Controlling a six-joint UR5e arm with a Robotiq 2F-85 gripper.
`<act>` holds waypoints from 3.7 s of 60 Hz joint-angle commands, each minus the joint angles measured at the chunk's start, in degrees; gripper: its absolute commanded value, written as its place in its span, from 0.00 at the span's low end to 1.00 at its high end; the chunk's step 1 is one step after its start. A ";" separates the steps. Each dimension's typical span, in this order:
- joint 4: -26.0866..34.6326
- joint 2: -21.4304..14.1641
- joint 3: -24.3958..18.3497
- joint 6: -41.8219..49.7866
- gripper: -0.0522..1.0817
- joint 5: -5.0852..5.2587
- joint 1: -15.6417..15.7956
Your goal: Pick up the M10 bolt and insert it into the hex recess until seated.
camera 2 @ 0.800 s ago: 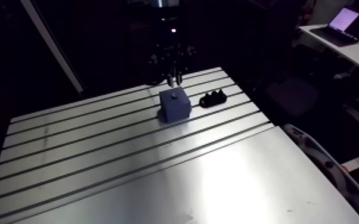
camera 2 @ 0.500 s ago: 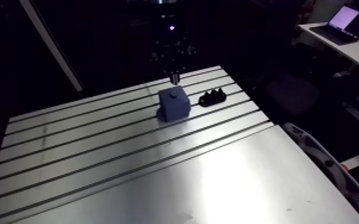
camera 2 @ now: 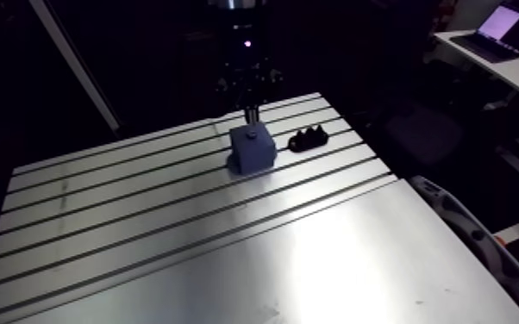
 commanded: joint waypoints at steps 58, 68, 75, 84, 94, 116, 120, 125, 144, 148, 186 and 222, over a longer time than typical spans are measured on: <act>-0.09 1.09 0.41 -1.83 1.00 0.03 0.06; -0.17 1.09 0.66 -1.84 1.00 0.03 0.06; -0.17 1.09 1.01 -1.93 1.00 -0.06 0.06; -0.26 1.25 1.03 -2.95 1.00 -0.15 -0.03; -0.34 1.36 1.01 -3.06 1.00 -0.15 -0.04; -0.34 1.44 1.03 -3.25 1.00 -0.15 -0.03; -0.34 1.44 1.11 -3.26 1.00 -0.15 -0.03; -0.42 1.44 1.20 -3.34 1.00 -0.15 -0.03; -0.43 1.44 1.20 -3.41 1.00 -0.15 -0.03; -0.43 1.44 1.28 -3.43 1.00 -0.15 -0.03; -0.26 0.86 0.35 -3.43 1.00 0.11 -0.12; 0.81 -1.48 0.35 -4.37 0.08 -0.46 0.41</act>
